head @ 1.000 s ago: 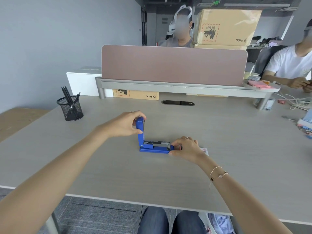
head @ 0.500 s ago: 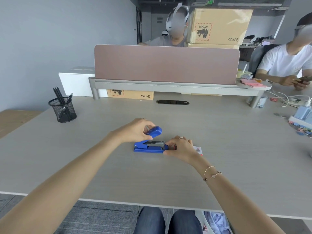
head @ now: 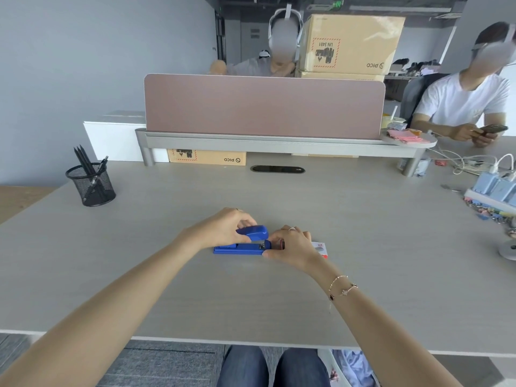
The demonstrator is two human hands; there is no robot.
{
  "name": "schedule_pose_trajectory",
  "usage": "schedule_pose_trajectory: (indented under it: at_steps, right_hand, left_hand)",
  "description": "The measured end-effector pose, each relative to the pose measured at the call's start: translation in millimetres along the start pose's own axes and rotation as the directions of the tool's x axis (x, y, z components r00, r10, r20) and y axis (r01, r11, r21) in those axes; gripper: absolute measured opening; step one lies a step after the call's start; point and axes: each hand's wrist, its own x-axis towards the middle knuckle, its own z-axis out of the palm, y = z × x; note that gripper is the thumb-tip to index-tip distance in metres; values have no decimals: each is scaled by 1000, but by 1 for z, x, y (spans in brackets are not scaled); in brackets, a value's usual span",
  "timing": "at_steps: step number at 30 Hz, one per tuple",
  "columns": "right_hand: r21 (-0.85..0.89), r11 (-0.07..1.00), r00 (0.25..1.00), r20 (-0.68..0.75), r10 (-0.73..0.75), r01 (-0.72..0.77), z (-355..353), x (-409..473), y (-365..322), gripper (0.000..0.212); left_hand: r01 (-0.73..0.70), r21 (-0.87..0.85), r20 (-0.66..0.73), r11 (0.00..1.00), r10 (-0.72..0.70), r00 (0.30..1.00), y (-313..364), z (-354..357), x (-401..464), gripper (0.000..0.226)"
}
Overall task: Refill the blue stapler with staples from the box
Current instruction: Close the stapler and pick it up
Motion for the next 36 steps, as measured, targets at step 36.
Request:
schedule_pose_trajectory:
  at_steps: [36]
  right_hand:
    - [-87, 991, 994, -41, -104, 100, -5, 19, -15, 24]
  left_hand:
    - [25, 19, 20, 1000, -25, 999, -34, -1, -9, 25]
